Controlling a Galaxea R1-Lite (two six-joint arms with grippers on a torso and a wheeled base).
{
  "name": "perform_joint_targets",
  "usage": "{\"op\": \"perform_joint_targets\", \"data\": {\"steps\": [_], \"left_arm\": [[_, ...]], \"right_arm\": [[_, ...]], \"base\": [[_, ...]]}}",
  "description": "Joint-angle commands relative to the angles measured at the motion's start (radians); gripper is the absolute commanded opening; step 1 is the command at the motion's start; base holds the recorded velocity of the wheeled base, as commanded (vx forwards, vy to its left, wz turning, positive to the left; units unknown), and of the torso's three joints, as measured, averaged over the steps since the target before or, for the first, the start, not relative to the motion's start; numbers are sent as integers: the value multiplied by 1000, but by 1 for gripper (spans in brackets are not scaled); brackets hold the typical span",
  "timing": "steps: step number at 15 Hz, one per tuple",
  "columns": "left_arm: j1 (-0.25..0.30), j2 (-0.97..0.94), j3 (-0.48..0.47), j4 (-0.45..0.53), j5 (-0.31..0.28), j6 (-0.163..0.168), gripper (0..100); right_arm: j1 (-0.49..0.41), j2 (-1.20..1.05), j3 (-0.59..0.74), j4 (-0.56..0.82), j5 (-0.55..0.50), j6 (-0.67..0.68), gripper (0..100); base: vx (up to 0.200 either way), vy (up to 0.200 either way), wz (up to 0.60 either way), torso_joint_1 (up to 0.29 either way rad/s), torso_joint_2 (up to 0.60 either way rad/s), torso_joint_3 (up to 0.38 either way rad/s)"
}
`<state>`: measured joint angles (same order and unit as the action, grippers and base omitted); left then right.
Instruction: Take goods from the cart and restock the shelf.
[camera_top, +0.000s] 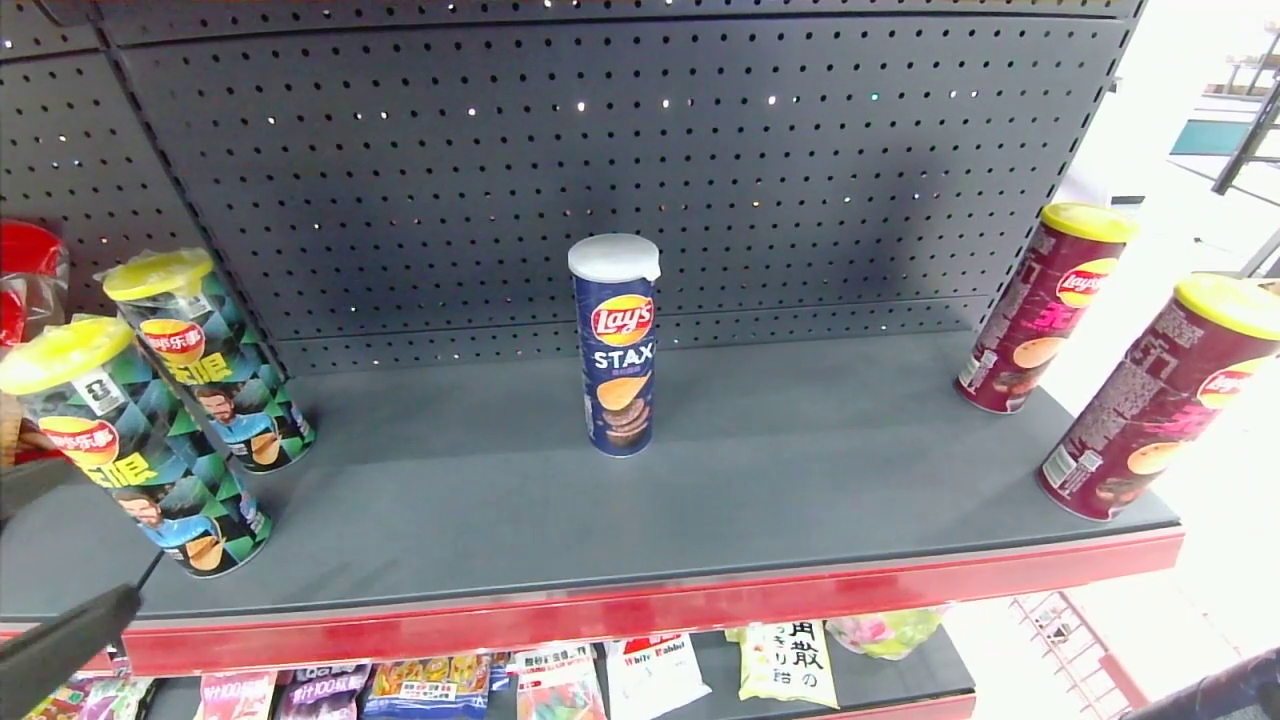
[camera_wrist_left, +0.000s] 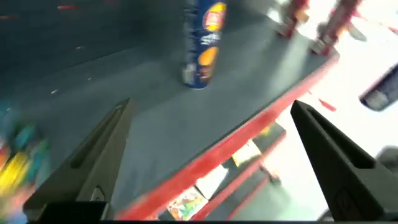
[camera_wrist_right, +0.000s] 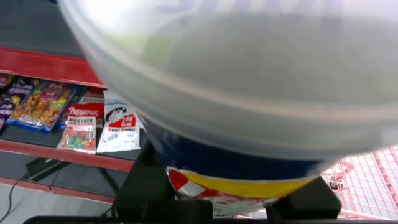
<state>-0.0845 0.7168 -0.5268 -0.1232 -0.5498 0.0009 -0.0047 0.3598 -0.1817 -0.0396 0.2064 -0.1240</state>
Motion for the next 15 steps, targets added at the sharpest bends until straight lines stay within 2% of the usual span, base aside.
{"op": "perform_joint_targets", "data": {"steps": [1,3,5,7,9,11,13,15], "left_arm": [[-28,420,-94,-145,-159,128,100],[-77,546,-154,-208,-243,130,100],[-87,655,-237,-210,-259,145,100],[-106,753,-311,-210,-283,179,100],[-139,826,-369,-210,-334,205,100],[-163,900,-438,-211,-335,219,100],[-161,983,-519,-211,-335,265,100],[-164,1035,-584,-210,-335,268,100]], "right_arm": [[0,5,-13,0,1,0,0],[0,11,-18,0,1,0,0],[-1,16,-19,0,-1,0,0],[-1,16,-24,0,-15,0,0],[0,16,-25,0,-22,1,0],[-1,16,-25,0,-27,1,0],[-1,13,-25,0,-38,1,0],[-1,8,-25,0,-38,1,0]], "base": [[0,0,0,0,0,0],[0,0,0,0,0,0],[0,0,0,0,0,0],[0,0,0,0,0,0],[0,0,0,0,0,0],[0,0,0,0,0,0],[0,0,0,0,0,0],[0,0,0,0,0,0]]}}
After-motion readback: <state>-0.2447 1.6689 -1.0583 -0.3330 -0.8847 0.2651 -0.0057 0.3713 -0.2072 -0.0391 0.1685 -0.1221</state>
